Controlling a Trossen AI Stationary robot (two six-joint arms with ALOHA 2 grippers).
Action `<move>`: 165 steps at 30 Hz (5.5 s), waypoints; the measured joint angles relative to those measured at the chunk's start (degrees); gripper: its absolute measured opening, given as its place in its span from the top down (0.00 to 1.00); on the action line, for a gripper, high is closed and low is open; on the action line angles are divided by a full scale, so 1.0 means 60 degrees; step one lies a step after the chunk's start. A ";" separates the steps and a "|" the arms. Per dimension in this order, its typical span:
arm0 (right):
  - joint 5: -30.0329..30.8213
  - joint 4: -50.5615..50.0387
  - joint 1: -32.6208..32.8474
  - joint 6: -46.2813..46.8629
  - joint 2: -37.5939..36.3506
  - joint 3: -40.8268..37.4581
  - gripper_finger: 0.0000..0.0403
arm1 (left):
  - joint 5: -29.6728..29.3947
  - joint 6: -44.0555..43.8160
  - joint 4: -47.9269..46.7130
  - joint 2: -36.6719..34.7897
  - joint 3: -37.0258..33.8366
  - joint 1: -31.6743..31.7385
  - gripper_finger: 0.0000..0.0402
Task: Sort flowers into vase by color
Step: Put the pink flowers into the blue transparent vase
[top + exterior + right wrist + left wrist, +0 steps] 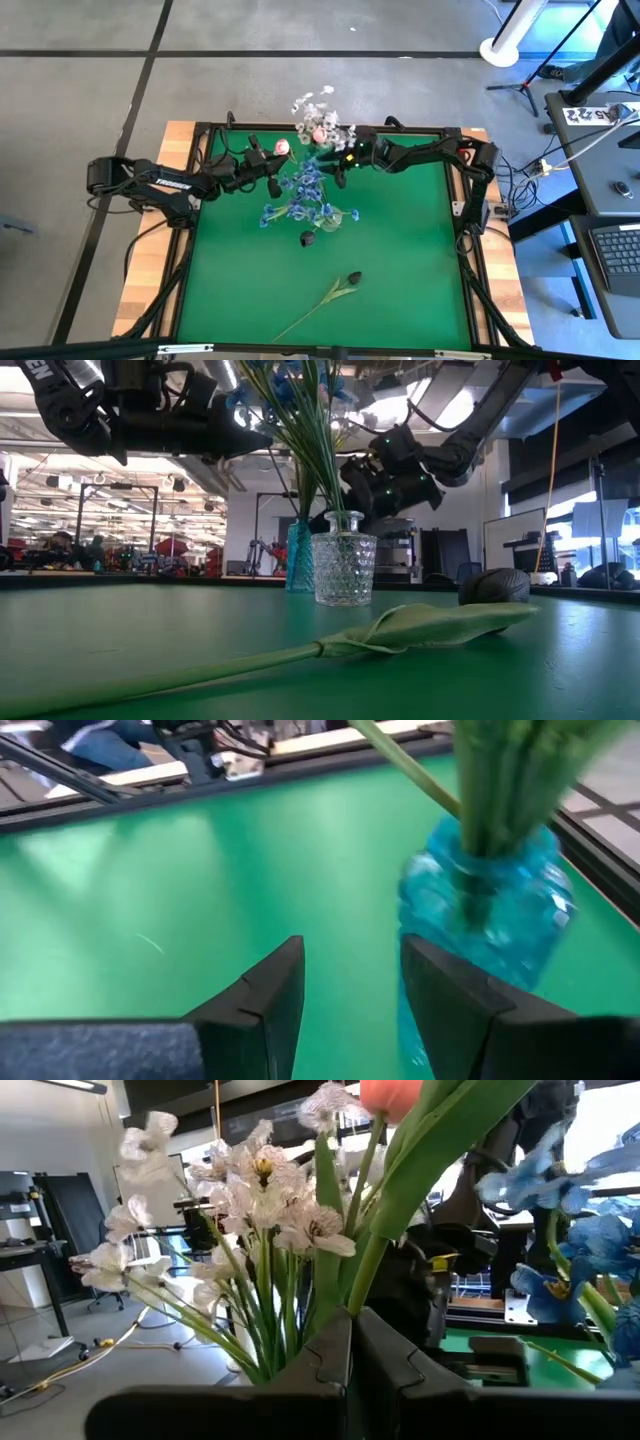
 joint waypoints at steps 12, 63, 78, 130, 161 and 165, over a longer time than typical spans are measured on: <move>-0.0077 0.0563 0.0023 0.0024 0.0000 0.0000 0.43 | 0.0036 -0.0226 0.0007 0.0000 0.0000 0.0000 1.00; 0.0172 0.0866 0.0010 0.0215 0.0922 0.1341 0.13 | 0.0318 -0.0412 -0.0166 -0.0007 0.0000 -0.0004 1.00; 0.0487 -0.2237 -0.0234 -0.0055 -0.1550 0.0075 0.13 | 0.0297 -0.0512 -0.0402 -0.0007 0.0000 0.0025 1.00; -0.0079 0.0174 -0.0226 0.0755 -0.1985 0.0450 0.13 | -0.1250 -0.0142 -0.1901 -0.1549 -0.0004 0.0033 1.00; 0.0676 -0.5596 -0.0618 -0.1186 -0.3341 0.2142 0.13 | -0.1315 -0.0280 -0.2339 -0.1628 -0.0004 0.0346 1.00; 0.0606 -0.5896 -0.0642 -0.1264 -0.4248 0.1620 0.13 | -0.1311 -0.0294 -0.2353 -0.1628 -0.0004 0.0346 1.00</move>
